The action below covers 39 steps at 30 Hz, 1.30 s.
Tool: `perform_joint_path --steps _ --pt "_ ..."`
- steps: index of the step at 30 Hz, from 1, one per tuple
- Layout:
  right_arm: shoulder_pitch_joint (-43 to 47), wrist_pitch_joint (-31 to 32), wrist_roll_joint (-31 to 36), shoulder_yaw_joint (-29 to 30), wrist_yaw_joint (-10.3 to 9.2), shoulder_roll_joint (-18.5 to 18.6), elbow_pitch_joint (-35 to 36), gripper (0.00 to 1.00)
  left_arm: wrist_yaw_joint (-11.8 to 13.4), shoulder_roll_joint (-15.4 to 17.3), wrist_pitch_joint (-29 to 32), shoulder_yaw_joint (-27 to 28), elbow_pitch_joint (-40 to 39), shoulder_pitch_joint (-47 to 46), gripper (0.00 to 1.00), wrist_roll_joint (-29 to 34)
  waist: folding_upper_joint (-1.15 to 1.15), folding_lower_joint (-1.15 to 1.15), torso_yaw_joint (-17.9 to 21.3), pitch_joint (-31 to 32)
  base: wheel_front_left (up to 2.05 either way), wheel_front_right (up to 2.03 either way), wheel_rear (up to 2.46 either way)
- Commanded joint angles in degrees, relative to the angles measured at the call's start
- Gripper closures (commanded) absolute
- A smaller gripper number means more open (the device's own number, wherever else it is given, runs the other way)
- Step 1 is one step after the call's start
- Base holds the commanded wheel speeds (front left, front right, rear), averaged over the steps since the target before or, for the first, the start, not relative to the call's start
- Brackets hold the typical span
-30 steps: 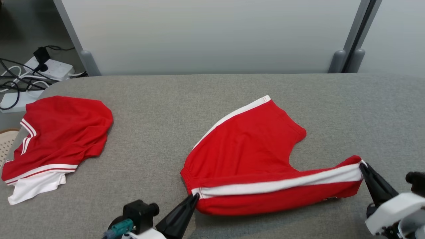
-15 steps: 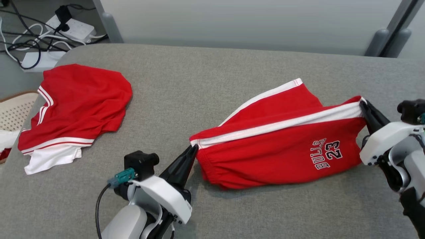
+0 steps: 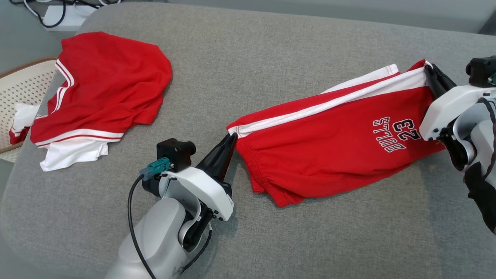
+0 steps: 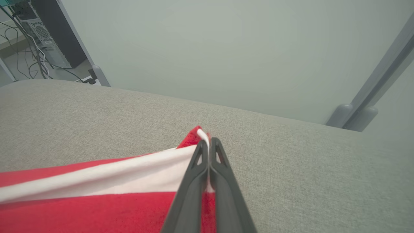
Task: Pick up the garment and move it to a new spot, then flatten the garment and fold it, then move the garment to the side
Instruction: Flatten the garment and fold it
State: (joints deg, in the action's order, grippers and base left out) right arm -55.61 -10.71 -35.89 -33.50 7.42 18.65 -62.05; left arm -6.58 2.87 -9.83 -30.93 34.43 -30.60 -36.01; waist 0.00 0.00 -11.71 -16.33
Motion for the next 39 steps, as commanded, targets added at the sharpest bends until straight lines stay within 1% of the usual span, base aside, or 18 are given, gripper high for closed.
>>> perform_joint_path --steps 1,12,14,15,17,20,21,22,23,24,25,26,27,28,29,30,35,39 --pt "-0.8 -0.9 -0.5 -1.0 0.07 -0.2 0.3 1.0 -0.3 1.0 -0.7 1.4 -0.5 -2.7 1.0 -0.8 0.0 0.0 -1.0 -1.1 0.0 0.0 0.0" --pt "-5.4 -2.1 -1.2 -5.1 0.07 -1.4 -7.4 1.0 -0.8 0.1 -2.8 -3.9 5.2 -7.5 0.99 -4.6 0.0 0.0 -3.6 -3.0 0.0 0.0 0.0" --pt "-5.6 -1.8 -1.2 -5.8 0.07 -1.2 -8.3 1.0 -0.8 0.0 -3.1 -5.6 5.3 -7.9 0.9 -5.8 0.0 0.0 -3.9 -3.0 0.0 0.0 0.0" --pt "-5.7 -1.7 -1.3 -5.9 0.07 -1.1 -8.8 1.0 -0.8 0.0 -3.3 -6.5 5.2 -8.2 0.81 -6.4 0.0 0.0 -4.0 -3.1 0.0 0.0 0.0" --pt "-6.0 -1.7 -1.4 -6.1 0.07 -0.9 -9.5 1.0 -0.8 0.0 -3.7 -8.0 5.3 -8.7 0.76 -7.5 0.0 0.0 -4.1 -3.2 0.0 0.0 0.0" --pt "-6.6 -1.8 -1.5 -6.3 0.07 -0.7 -10.3 1.0 -0.9 0.0 -4.2 -9.8 5.5 -9.6 0.65 -8.9 0.0 0.0 -4.2 -3.6 0.0 0.0 0.0" --pt "-6.8 -1.9 -1.5 -6.3 0.07 -0.7 -10.5 1.0 -0.9 0.0 -4.4 -10.2 5.7 -10.0 0.62 -9.3 0.0 0.0 -4.1 -3.7 0.0 0.0 0.0" --pt "-6.8 -1.9 -1.5 -6.3 0.07 -0.7 -10.5 1.0 -0.9 0.0 -4.4 -10.2 5.7 -10.0 0.62 -9.3 0.0 0.0 -4.1 -3.7 0.0 0.0 0.0" --pt "-6.9 -2.0 -1.6 -6.3 0.07 -0.7 -10.6 1.0 -0.8 0.0 -4.5 -10.7 5.8 -10.3 0.59 -9.7 0.0 0.0 -4.1 -3.7 0.0 0.0 0.0" --pt "-6.9 -2.2 -1.7 -6.2 0.07 -0.7 -10.8 0.94 -0.8 0.0 -4.6 -11.1 5.9 -10.5 0.56 -10.0 0.0 0.0 -4.1 -3.8 0.0 0.0 0.0" --pt "-6.9 -2.3 -1.9 -6.1 0.07 -0.8 -10.9 0.87 -0.7 0.0 -4.7 -11.4 6.1 -10.8 0.49 -10.2 0.0 0.0 -4.2 -3.7 0.0 0.0 0.0" --pt "-6.8 -2.4 -2.0 -6.0 0.07 -0.8 -11.0 0.62 -0.6 0.0 -4.8 -11.8 6.2 -11.0 0.28 -10.3 0.0 0.0 -4.1 -3.7 0.0 0.0 0.0" --pt "-6.6 -2.5 -2.1 -6.1 0.07 -0.9 -11.1 0.56 -0.5 0.0 -4.9 -12.1 6.4 -11.2 0.0 -10.6 0.0 0.0 -4.1 -3.6 0.0 0.0 0.0" --pt "-6.4 -2.6 -2.1 -6.1 0.07 -1.1 -11.2 0.28 -0.3 0.0 -5.0 -12.3 6.6 -11.4 0.0 -10.8 0.0 0.0 -4.0 -3.6 0.0 0.0 0.0" --pt "-6.3 -2.7 -2.1 -6.2 0.07 -1.2 -11.3 0.03 -0.1 0.0 -5.0 -12.4 6.7 -11.6 0.0 -10.9 0.0 0.0 -3.9 -3.5 0.0 0.0 0.0" --pt "-6.3 -2.8 -2.3 -6.1 0.07 -1.3 -11.3 0.0 0.1 0.0 -5.1 -12.6 6.9 -11.8 0.0 -11.0 0.0 0.0 -3.8 -3.5 0.0 0.0 0.0" --pt "-6.3 -3.8 -1.9 -6.4 0.07 -1.6 -10.9 0.0 1.4 0.0 -5.1 -11.0 6.5 -12.2 0.0 -10.4 0.0 0.0 -3.0 -3.3 0.0 0.0 0.0" --pt "-6.2 -4.2 -1.3 -6.4 0.07 -1.7 -8.4 0.0 2.2 0.0 -5.2 -8.3 5.3 -11.0 0.0 -8.5 0.0 0.0 -1.8 -2.6 0.0 0.0 0.0"
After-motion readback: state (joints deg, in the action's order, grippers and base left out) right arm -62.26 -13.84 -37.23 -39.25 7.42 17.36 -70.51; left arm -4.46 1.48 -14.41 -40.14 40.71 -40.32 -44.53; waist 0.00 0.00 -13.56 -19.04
